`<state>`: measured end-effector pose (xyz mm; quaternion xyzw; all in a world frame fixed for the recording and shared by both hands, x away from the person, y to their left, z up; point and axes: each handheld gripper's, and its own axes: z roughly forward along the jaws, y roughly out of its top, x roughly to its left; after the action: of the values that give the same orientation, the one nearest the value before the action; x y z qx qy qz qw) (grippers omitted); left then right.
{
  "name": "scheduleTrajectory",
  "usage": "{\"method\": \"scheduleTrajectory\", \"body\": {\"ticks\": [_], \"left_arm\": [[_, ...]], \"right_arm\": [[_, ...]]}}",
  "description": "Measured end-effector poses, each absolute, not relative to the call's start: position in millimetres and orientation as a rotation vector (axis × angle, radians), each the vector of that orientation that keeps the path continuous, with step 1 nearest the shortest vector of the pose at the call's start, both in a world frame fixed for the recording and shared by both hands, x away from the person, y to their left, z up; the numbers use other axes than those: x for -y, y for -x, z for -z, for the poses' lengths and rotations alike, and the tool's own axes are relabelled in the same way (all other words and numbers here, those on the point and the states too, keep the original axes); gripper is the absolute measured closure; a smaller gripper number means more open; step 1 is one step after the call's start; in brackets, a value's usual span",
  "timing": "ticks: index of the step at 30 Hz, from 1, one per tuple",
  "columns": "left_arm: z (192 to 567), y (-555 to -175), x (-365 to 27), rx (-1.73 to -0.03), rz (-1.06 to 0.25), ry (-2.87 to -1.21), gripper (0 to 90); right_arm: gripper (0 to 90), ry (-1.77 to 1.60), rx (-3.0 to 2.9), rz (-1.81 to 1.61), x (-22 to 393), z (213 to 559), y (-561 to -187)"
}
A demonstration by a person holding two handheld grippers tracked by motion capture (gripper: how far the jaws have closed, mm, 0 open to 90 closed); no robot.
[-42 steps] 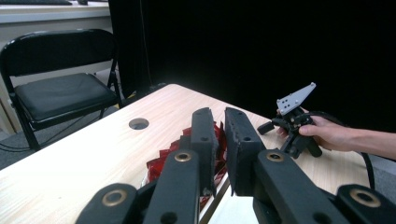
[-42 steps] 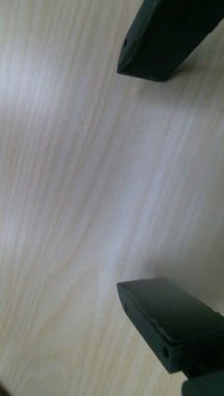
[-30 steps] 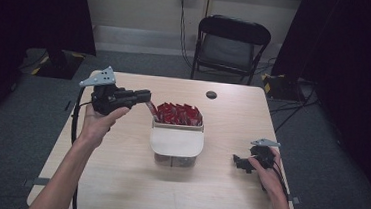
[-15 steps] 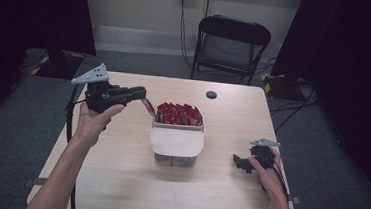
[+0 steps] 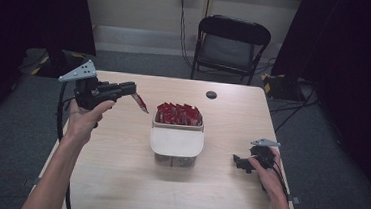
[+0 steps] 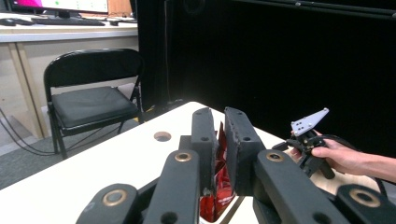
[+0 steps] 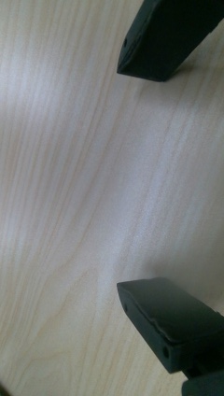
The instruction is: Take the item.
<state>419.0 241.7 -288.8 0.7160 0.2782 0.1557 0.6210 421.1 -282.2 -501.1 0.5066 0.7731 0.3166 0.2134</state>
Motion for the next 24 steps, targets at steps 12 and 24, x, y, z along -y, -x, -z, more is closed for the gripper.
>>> {"method": "scheduleTrajectory", "body": {"ticks": [12,24], "left_arm": [[309.6,-431.3,-253.7,-0.723,-0.371,-1.677,83.0],[335.6,-445.8,-257.7,-0.792,-0.366,-1.719,83.0]], "right_arm": [[0.0,-1.406,-2.146,-0.879,282.2,501.1,-421.1],[0.0,-1.405,-2.148,-0.882,282.2,501.1,-421.3]]}}
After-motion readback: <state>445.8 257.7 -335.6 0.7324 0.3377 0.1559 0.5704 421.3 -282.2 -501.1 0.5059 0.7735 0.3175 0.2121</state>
